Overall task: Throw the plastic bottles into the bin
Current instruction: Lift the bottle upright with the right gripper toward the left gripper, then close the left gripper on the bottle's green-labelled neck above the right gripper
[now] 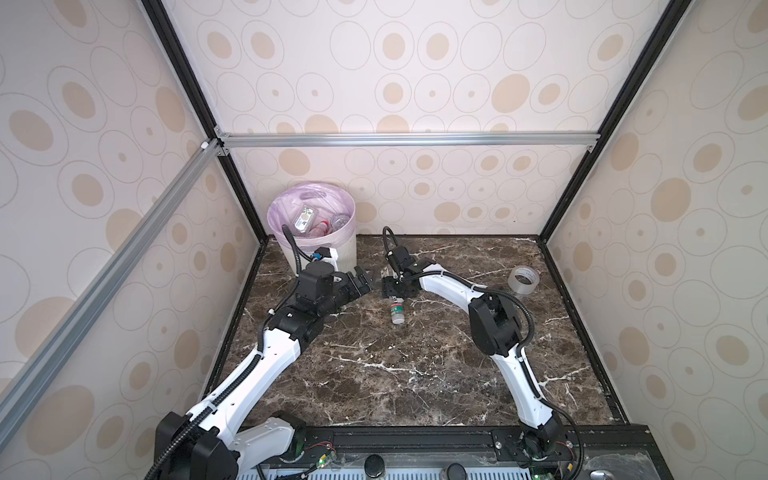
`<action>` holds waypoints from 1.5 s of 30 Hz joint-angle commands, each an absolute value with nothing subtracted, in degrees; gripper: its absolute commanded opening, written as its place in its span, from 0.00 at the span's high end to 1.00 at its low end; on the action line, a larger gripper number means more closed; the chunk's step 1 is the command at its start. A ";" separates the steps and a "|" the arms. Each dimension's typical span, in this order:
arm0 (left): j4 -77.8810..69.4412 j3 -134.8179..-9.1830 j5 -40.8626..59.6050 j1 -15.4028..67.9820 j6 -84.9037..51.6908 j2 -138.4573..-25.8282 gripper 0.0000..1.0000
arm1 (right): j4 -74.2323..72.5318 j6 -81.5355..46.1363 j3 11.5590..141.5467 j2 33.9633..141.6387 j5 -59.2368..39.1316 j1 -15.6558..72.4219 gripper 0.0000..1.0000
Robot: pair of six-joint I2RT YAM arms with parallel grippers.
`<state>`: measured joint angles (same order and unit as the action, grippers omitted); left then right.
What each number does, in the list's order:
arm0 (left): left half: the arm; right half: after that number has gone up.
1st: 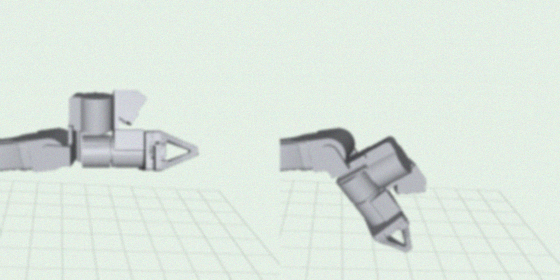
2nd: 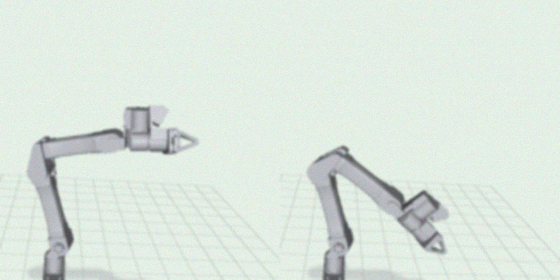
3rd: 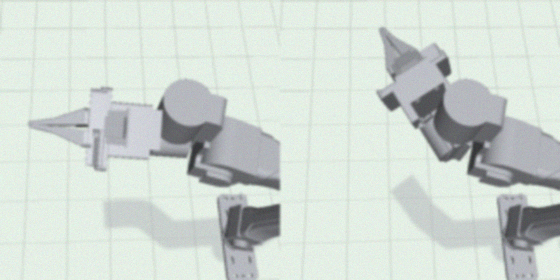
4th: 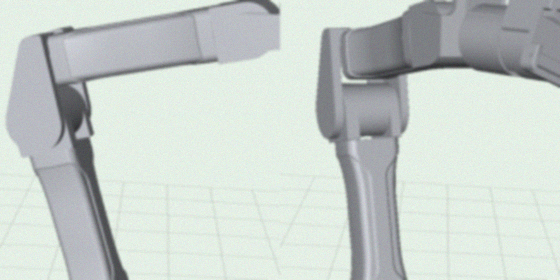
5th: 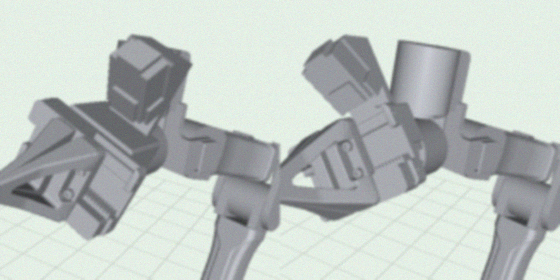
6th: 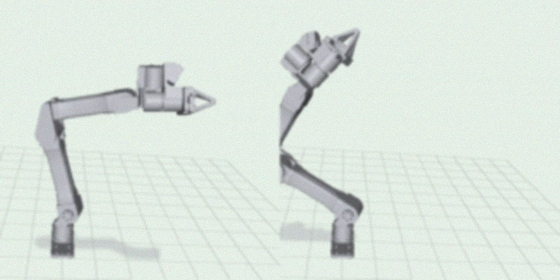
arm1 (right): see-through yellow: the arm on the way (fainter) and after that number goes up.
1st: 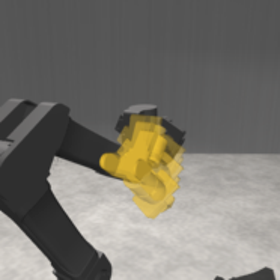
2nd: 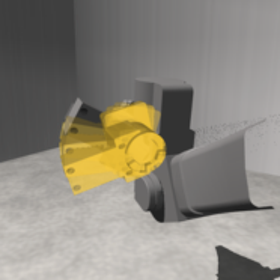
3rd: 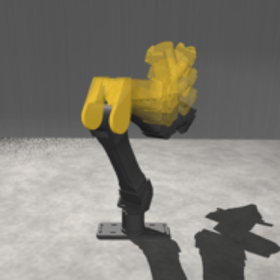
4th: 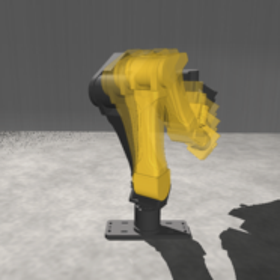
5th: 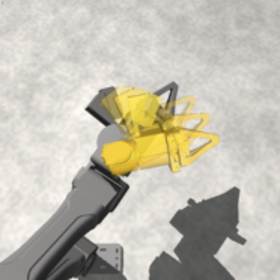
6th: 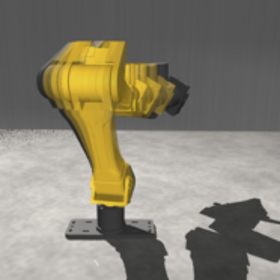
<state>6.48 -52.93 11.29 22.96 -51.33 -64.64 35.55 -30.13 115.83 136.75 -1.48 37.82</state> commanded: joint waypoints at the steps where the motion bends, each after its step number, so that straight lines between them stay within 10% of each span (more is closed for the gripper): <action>1: 6.07 -52.91 11.52 22.50 -52.24 -63.46 0.01 | 35.90 -29.56 116.50 136.24 -1.81 37.78 0.47; 32: -3.65 -60.13 11.78 30.63 -49.77 -78.76 0.07 | 24.46 -40.65 106.21 107.75 -14.32 31.81 0.55; 45: -6.39 -63.19 11.91 33.12 -49.25 -84.82 0.28 | 22.35 -42.80 105.12 106.22 -16.48 31.65 0.56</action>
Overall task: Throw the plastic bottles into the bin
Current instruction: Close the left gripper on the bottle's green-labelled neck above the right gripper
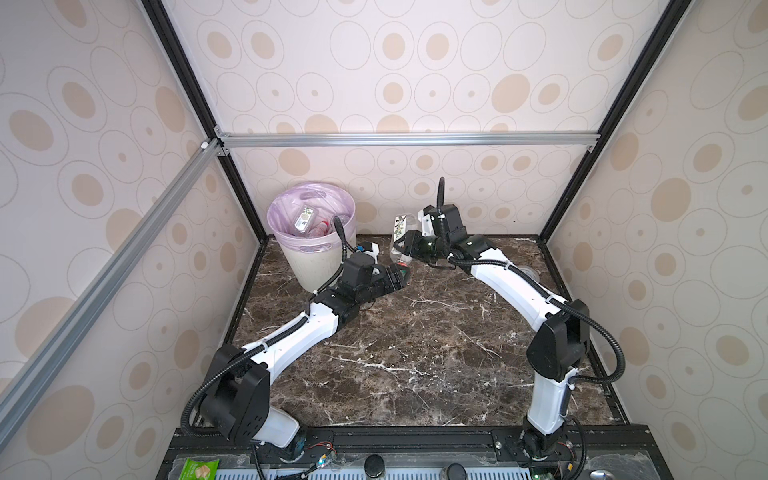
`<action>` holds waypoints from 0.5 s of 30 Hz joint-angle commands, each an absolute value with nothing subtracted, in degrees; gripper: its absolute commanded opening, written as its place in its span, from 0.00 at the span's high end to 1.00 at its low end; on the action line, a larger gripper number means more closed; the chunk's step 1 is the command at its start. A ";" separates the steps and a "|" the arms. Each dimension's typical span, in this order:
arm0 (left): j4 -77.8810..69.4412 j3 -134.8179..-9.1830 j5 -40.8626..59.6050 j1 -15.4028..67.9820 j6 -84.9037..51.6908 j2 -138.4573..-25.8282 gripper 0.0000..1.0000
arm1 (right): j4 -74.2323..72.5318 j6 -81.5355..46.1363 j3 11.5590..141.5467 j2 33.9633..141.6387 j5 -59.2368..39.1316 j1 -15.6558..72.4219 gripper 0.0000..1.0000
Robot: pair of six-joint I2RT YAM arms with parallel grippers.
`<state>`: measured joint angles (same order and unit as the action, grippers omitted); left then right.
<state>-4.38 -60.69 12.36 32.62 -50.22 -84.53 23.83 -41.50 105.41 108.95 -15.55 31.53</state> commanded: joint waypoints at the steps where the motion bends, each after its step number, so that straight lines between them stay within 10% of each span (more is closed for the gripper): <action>1: -6.55 -63.21 11.81 33.22 -49.28 -84.97 0.32 | 22.41 -42.80 105.12 106.10 -16.47 31.64 0.56; 15: -3.29 -65.49 10.46 33.31 -48.32 -84.75 0.65 | 23.62 -42.45 105.25 105.70 -17.04 30.39 0.42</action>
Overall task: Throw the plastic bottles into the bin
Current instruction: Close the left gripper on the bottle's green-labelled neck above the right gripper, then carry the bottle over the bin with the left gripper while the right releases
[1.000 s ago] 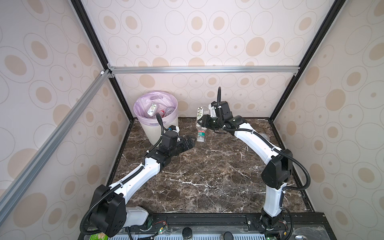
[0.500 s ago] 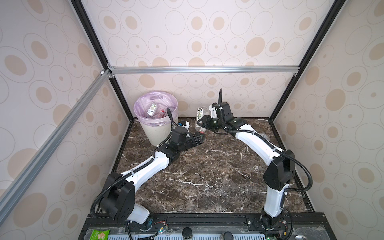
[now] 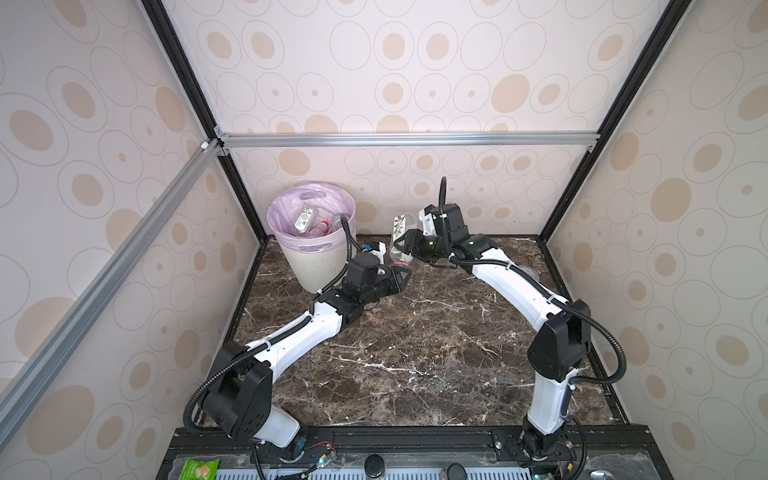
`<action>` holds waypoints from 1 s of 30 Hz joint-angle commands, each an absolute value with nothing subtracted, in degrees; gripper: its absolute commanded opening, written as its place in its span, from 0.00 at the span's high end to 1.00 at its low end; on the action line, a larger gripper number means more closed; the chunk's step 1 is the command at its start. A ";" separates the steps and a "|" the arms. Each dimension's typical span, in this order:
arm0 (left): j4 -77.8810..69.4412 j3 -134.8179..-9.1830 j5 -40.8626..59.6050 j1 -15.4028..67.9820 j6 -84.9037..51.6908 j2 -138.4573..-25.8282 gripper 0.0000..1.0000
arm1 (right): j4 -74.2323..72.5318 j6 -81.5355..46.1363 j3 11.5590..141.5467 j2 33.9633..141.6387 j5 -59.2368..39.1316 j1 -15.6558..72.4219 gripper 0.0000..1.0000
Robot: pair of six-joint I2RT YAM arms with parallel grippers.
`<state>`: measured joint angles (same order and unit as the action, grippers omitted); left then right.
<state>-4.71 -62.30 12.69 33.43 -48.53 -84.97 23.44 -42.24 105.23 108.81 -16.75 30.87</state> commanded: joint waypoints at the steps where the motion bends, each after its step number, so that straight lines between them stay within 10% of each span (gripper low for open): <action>1: -2.83 -65.71 10.26 33.22 -48.05 -84.68 0.66 | 23.80 -42.53 105.50 105.66 -17.34 30.11 0.39; 11: 4.55 -69.64 8.32 32.27 -44.81 -83.26 0.67 | 23.31 -41.42 108.04 103.85 -19.72 27.47 0.00; 30: 30.60 -120.51 0.36 7.29 -25.12 -92.22 0.65 | 24.33 -37.00 103.45 98.45 -18.48 24.73 0.00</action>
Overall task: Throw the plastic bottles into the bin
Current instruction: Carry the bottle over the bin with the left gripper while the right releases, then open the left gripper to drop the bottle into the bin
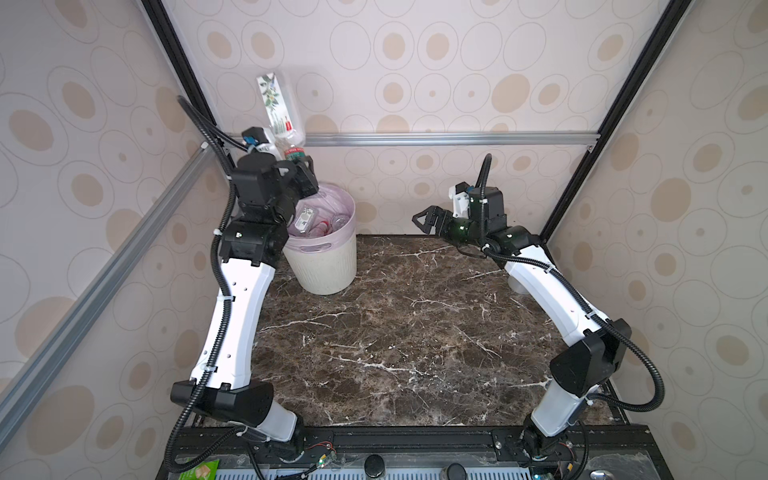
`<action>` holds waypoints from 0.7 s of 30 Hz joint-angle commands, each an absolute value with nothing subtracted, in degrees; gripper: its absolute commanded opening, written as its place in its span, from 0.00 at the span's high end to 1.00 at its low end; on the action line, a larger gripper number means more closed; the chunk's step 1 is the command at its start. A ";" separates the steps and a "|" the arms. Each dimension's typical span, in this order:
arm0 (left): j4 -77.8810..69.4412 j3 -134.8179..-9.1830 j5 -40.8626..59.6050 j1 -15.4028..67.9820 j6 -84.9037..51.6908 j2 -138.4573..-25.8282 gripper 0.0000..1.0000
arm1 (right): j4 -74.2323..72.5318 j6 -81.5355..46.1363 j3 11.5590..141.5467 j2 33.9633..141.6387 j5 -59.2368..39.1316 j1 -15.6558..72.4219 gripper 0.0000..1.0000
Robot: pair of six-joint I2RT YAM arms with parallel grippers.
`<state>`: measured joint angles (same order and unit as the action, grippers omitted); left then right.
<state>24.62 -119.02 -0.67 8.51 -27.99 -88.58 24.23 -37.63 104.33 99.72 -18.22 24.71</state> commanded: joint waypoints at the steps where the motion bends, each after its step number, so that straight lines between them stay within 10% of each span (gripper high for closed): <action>1: 30.52 -119.36 1.73 6.32 -26.21 -92.75 0.64 | 24.31 -36.84 103.29 98.39 -18.46 24.78 0.00; 5: 28.79 -109.93 8.34 4.94 -29.28 -92.68 0.53 | 24.52 -36.48 102.83 98.65 -18.47 24.78 0.00; 9: 33.12 -111.91 10.37 5.01 -28.78 -93.37 0.01 | 24.61 -36.48 102.94 99.48 -19.02 24.70 0.00; 21: 25.92 -110.65 10.47 5.98 -27.08 -84.11 0.01 | 25.29 -35.66 102.40 100.48 -19.12 24.81 0.00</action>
<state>29.63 -112.92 10.11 5.74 -28.69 -86.74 24.56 -36.80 103.13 100.27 -19.49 24.73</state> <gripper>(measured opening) 0.991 0.997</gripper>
